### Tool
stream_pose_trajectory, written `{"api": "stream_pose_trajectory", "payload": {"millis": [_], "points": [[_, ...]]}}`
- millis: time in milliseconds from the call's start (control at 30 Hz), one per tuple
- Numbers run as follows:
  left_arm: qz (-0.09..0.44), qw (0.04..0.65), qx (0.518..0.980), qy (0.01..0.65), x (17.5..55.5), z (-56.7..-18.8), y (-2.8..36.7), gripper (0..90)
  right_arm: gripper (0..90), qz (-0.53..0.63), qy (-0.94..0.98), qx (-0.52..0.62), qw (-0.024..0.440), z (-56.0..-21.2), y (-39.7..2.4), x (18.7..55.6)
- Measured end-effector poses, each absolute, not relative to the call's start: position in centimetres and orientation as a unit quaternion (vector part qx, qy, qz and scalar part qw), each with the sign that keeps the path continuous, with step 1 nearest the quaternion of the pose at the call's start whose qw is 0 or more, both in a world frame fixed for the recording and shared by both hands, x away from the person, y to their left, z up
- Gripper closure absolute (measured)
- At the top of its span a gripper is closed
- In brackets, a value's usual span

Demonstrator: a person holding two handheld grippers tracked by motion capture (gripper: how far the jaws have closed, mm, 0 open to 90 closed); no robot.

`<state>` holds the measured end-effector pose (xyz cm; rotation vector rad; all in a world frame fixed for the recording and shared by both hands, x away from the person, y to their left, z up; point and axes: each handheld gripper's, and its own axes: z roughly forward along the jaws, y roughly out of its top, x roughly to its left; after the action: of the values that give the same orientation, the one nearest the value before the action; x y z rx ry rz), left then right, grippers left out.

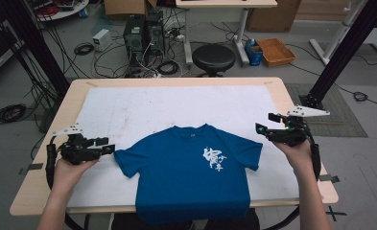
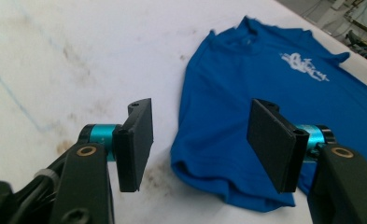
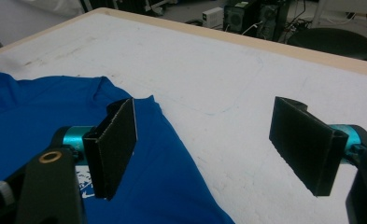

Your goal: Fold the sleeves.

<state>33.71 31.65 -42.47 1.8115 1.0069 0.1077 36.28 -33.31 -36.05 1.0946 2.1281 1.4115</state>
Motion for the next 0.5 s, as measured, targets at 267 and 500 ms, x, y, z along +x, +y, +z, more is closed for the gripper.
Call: {"api": "stream_pose_trajectory", "payload": {"millis": [267, 500], "points": [[0.03, 0.471, 0.762, 0.443, 34.3, -43.5, 30.7, 53.0, 23.4, 0.497, 0.756, 0.386, 0.182, -36.2, -33.2, 36.3], [0.02, 0.456, 0.764, 0.457, 34.3, -44.0, 30.5, 68.2, 24.1, 0.497, 0.755, 0.386, 0.187, -36.2, -33.3, 36.3]]}}
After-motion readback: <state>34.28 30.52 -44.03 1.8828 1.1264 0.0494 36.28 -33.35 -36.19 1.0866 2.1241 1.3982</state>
